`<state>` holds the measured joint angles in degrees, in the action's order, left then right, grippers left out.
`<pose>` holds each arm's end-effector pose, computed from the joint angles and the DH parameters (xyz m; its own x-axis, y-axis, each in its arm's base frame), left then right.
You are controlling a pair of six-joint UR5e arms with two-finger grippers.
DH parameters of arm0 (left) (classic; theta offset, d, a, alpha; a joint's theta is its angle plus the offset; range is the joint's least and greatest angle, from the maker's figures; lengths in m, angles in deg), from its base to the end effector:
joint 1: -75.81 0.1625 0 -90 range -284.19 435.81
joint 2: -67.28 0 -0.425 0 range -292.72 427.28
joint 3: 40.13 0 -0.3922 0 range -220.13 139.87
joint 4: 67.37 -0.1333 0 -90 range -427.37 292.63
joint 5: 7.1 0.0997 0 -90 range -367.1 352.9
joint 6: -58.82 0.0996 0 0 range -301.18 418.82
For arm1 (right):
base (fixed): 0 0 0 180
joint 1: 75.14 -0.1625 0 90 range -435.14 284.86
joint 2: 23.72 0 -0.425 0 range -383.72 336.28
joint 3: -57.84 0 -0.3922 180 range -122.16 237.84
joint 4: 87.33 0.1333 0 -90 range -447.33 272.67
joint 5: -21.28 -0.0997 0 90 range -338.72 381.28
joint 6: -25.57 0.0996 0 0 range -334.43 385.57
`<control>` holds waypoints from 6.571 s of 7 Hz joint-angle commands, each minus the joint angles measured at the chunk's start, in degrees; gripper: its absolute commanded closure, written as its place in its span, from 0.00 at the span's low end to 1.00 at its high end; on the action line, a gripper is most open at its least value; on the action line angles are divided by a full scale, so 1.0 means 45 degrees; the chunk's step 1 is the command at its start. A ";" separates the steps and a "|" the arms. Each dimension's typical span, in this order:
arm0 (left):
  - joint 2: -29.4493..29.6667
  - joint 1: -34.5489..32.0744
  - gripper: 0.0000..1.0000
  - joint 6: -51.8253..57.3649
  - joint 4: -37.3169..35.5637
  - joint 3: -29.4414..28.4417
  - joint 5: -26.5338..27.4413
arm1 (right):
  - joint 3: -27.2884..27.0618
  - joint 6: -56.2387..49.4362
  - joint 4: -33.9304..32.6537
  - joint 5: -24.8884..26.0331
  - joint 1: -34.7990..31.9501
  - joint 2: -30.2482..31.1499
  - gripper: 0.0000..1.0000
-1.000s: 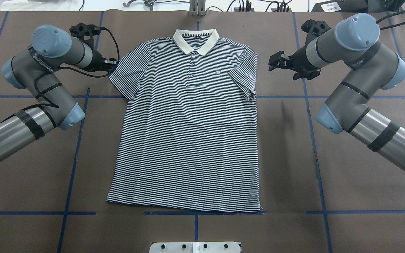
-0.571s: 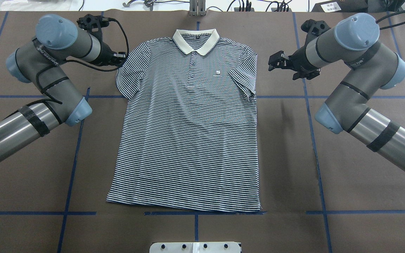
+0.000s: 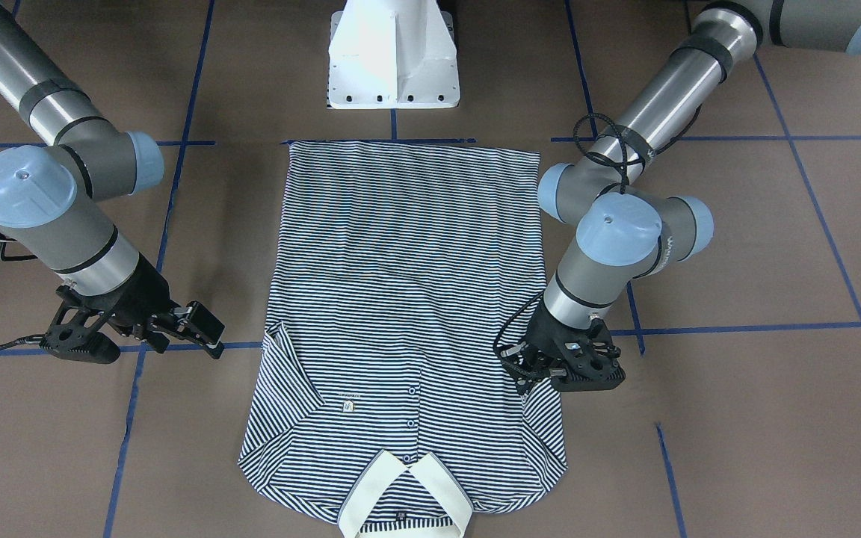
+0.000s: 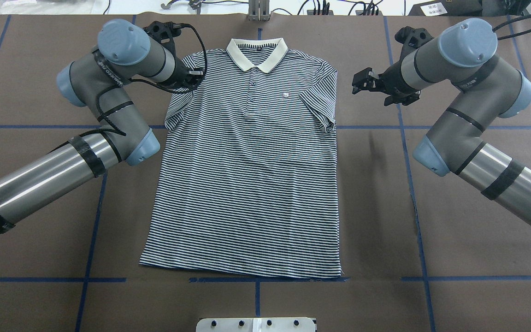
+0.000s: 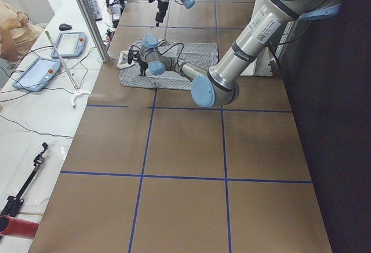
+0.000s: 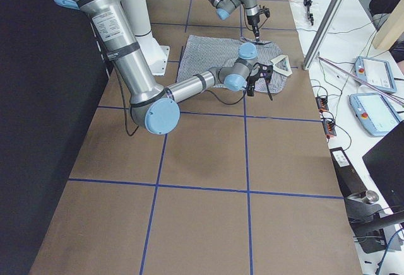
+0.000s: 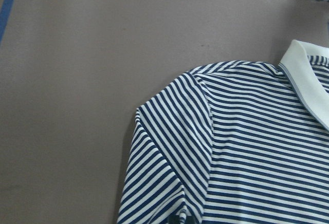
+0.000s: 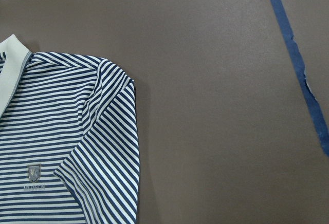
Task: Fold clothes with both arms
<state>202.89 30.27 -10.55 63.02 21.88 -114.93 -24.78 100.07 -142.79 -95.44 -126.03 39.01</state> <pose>0.4945 -0.6507 0.3068 0.5226 -0.0536 -0.8509 0.3349 0.9307 0.1470 -0.3690 -0.5943 0.3775 0.4772 0.2085 0.8537 -0.3475 0.9370 -0.0347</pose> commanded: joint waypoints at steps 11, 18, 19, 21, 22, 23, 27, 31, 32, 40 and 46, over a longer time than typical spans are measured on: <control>-0.2900 0.0570 0.12 -0.0385 0.0010 0.4820 0.0487 | -0.3603 0.4393 -0.0253 0.3631 0.3654 0.1014 0.00; -0.3808 0.0589 0.09 -0.0404 0.0029 0.5595 -0.0354 | -0.7402 1.0609 -0.5777 0.8379 0.9765 0.2876 0.23; -0.3808 0.0570 0.08 -0.0404 0.0029 0.5614 -0.0335 | -0.7402 1.0882 -0.6226 0.8321 0.9901 0.2876 0.23; -0.3808 0.0570 0.07 -0.0424 0.0029 0.5614 -0.0316 | -0.7344 1.1235 -0.6231 0.8320 1.0234 0.3052 0.27; -0.3808 0.0570 0.06 -0.0424 0.0029 0.5614 -0.0315 | -0.7344 1.1236 -0.6250 0.8320 1.0235 0.3071 0.35; -0.3827 0.0570 0.06 -0.0424 0.0029 0.5614 -0.0315 | -0.7344 1.1236 -0.6250 0.8320 1.0215 0.3091 0.38; -0.3827 0.0589 0.06 -0.0424 0.0048 0.5556 -0.0315 | -0.7421 1.1236 -0.6250 0.8281 1.0313 0.3384 0.47; -0.3808 0.0589 0.06 -0.0424 0.0087 0.5516 -0.0315 | -0.7558 1.1236 -0.6387 0.8047 1.0352 0.3306 1.00; -0.3827 0.0609 0.06 -0.0791 0.0010 0.5691 -0.0315 | -0.7810 1.1236 -0.6367 0.8047 1.0352 0.3325 1.00; -0.9314 0.6227 0.07 -0.6315 -0.2042 1.1767 0.2770 | -0.8496 1.1197 -0.6367 0.8027 1.0274 0.3501 1.00; -0.9667 0.7113 0.25 -0.6518 -0.2549 1.1591 0.3454 | -0.8515 1.1197 -0.6387 0.8047 1.0274 0.3501 1.00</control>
<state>159.34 62.06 -39.87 52.27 74.06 -99.44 -63.07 150.46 -171.53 -59.25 -79.80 54.76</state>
